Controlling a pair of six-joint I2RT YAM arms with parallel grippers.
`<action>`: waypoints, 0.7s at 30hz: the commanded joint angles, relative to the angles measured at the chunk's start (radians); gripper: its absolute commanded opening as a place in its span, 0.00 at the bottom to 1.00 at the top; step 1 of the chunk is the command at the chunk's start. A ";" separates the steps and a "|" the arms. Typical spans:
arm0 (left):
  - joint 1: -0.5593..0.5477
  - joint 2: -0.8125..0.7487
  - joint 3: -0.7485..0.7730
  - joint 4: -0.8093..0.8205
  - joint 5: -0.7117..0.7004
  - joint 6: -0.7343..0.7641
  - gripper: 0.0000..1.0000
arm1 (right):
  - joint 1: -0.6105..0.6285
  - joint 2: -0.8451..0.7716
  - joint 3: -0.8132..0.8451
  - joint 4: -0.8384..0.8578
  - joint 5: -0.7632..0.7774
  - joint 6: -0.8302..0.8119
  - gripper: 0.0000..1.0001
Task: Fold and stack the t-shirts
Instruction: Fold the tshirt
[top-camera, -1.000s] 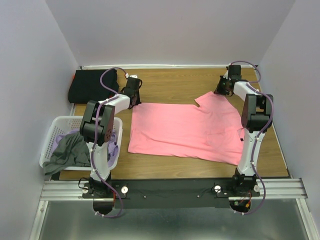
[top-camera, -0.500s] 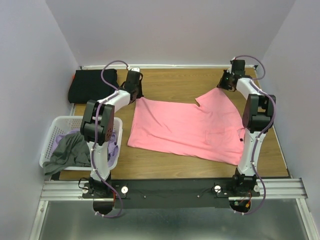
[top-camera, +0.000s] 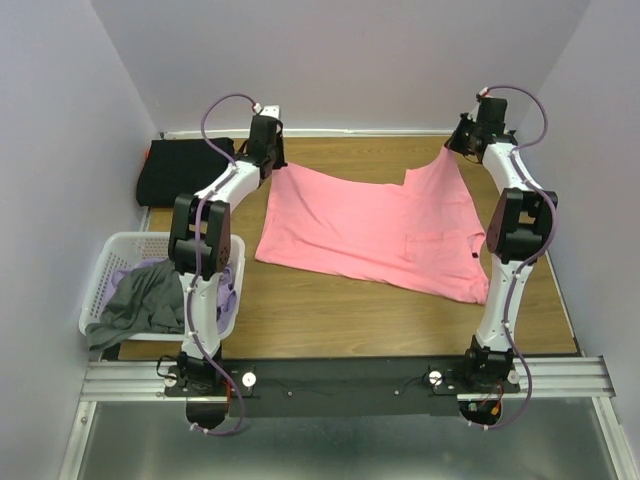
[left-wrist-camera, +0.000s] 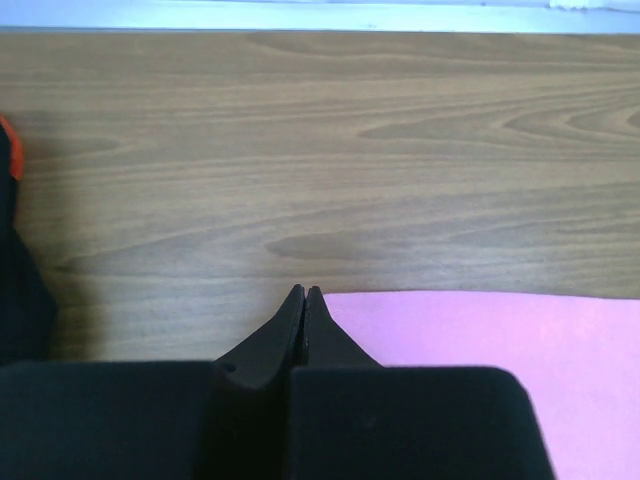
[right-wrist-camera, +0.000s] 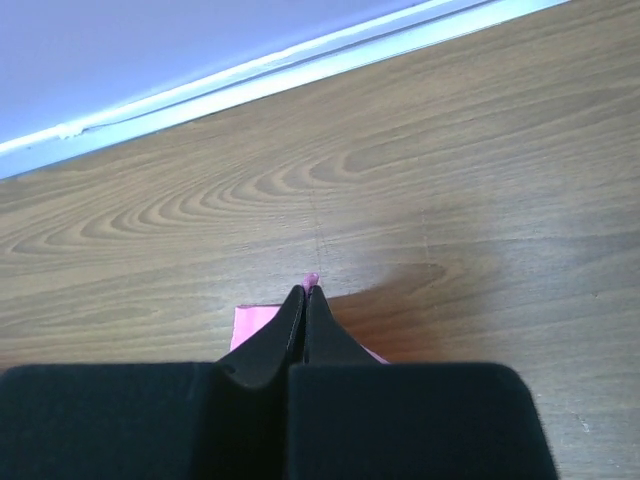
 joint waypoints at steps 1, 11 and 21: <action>0.026 0.001 0.034 -0.017 0.019 0.040 0.00 | -0.005 -0.047 -0.015 -0.011 -0.030 -0.009 0.02; 0.035 -0.045 -0.084 0.069 0.036 0.066 0.00 | -0.005 -0.361 -0.432 0.066 -0.018 -0.001 0.02; 0.035 -0.098 -0.181 0.108 0.000 0.058 0.00 | -0.004 -0.662 -0.802 0.094 0.054 0.028 0.01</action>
